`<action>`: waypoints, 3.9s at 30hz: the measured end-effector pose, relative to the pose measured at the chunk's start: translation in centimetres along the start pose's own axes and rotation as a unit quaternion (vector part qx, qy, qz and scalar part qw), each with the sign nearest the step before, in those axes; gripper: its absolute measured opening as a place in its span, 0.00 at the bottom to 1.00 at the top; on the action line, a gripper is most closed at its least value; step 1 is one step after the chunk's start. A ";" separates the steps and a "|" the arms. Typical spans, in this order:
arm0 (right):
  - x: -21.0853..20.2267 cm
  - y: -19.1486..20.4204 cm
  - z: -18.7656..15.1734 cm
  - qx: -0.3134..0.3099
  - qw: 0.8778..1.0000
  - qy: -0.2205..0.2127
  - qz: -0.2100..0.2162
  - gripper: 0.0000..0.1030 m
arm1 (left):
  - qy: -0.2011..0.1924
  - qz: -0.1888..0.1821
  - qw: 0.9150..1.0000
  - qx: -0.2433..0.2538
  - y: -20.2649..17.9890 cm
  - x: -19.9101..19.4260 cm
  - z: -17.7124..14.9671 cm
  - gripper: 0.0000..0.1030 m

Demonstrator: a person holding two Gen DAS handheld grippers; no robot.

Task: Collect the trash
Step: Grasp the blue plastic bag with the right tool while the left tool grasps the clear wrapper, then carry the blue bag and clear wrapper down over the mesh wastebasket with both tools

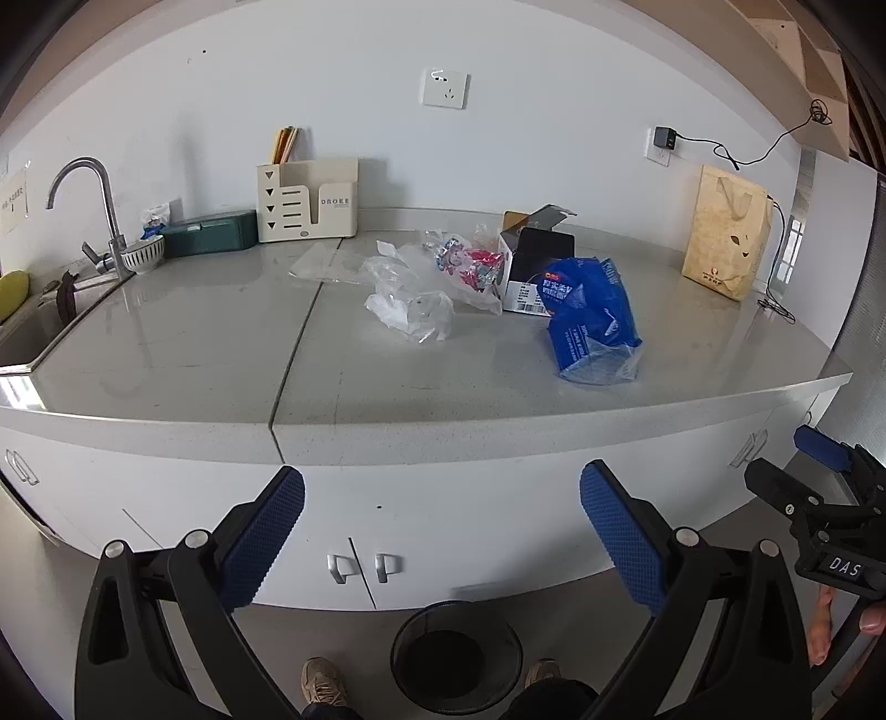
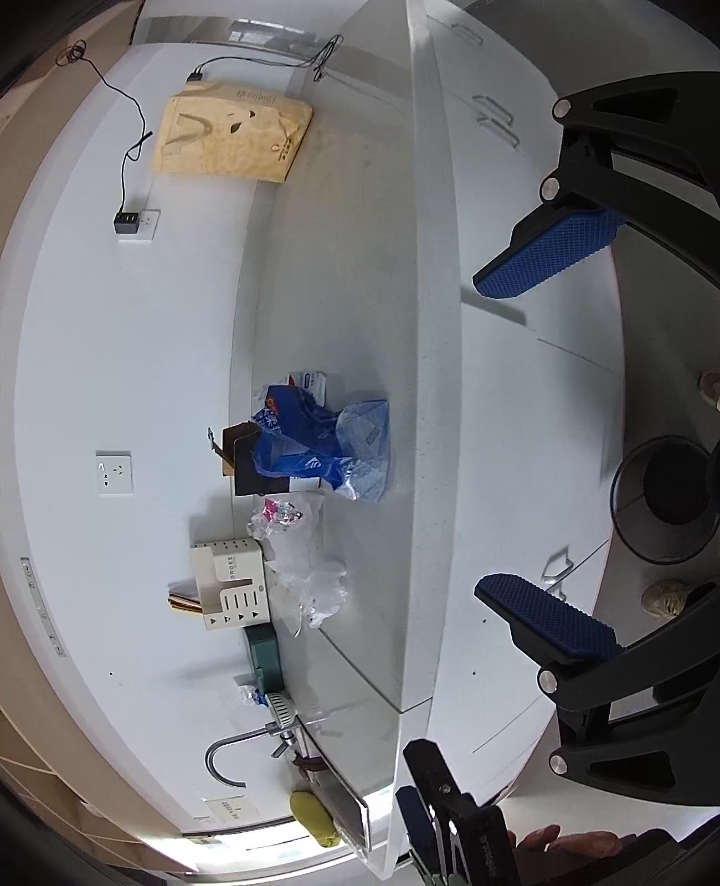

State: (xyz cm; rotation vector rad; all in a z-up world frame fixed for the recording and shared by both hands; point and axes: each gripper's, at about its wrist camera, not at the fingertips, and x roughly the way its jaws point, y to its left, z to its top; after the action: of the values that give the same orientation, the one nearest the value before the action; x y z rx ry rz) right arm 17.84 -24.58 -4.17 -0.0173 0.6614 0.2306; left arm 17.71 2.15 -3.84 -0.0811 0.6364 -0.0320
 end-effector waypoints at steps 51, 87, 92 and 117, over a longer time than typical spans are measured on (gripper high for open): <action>16.2 -0.7 7.7 0.024 0.998 -0.010 0.051 0.37 | 0.008 -0.069 0.996 -0.048 5.4 17.0 10.4 0.28; 1.3 5.3 -4.6 0.050 0.999 -0.008 0.007 0.28 | 0.033 -0.187 0.977 0.102 2.5 4.0 -2.7 0.28; 2.1 5.7 -9.9 0.081 0.996 0.035 -0.001 0.28 | 0.079 -0.204 0.966 0.139 1.3 5.7 -6.7 0.28; 26.2 7.0 -29.7 0.097 0.932 0.344 0.060 0.28 | 0.410 -0.200 0.882 0.119 2.8 30.0 -31.4 0.28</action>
State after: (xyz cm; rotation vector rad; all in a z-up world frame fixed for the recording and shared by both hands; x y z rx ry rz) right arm 18.35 -15.01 -43.20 0.1387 1.3869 0.2778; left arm 23.14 1.21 -47.00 0.0480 1.4528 -0.5710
